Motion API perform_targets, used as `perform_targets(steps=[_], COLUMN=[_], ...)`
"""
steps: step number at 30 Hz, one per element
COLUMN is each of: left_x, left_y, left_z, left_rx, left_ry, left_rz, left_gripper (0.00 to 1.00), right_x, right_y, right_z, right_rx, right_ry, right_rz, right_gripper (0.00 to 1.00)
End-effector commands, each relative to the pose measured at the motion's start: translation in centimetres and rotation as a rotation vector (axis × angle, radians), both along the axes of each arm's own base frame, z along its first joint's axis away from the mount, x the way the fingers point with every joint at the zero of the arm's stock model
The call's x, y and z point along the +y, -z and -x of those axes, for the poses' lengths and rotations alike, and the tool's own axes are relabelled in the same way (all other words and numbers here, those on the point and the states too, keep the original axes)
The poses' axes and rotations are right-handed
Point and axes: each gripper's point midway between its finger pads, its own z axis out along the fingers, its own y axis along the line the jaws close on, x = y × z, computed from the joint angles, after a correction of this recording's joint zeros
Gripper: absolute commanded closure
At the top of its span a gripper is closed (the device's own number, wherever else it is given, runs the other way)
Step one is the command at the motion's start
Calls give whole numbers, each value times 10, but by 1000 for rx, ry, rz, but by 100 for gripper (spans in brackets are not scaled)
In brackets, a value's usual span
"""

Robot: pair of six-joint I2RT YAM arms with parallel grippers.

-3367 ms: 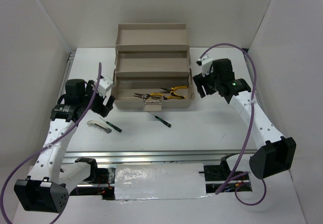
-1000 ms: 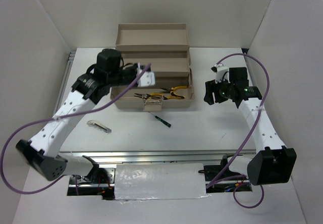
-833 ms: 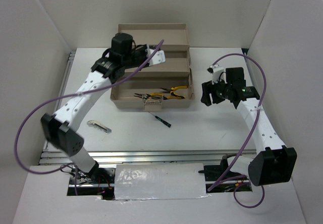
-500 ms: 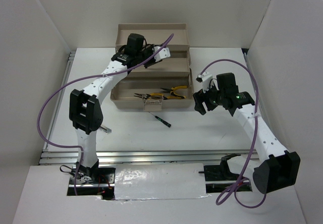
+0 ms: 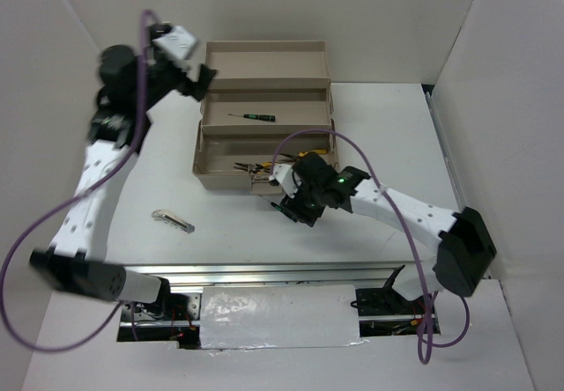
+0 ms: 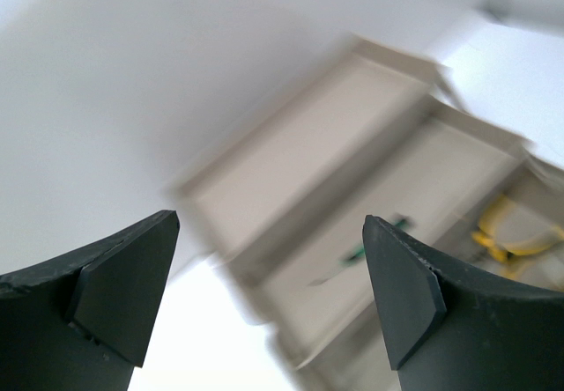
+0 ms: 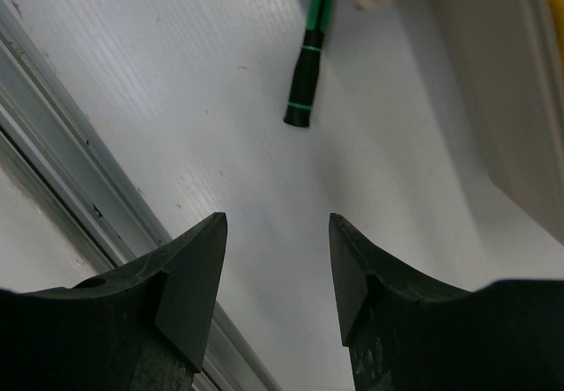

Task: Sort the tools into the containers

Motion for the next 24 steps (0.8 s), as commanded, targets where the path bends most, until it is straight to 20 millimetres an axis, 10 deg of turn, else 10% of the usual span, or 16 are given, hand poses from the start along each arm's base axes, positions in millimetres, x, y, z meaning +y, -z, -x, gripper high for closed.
perform_targets(steps=[1, 6, 11, 24], left_x=[58, 109, 115, 107], left_y=[-56, -16, -1, 0], left_z=[65, 131, 165, 166], left_rx=[-74, -84, -61, -50], left_ry=[-130, -282, -312, -273], left_rz=[175, 119, 154, 189], left_gripper=[1, 1, 1, 1], right_x=[30, 49, 50, 55], right_y=[6, 41, 60, 84], right_z=[-16, -20, -30, -35], right_rx=[-29, 25, 17, 9], right_ry=[34, 34, 86, 79], right_rz=[28, 94, 156, 155], right_gripper=[43, 46, 51, 53])
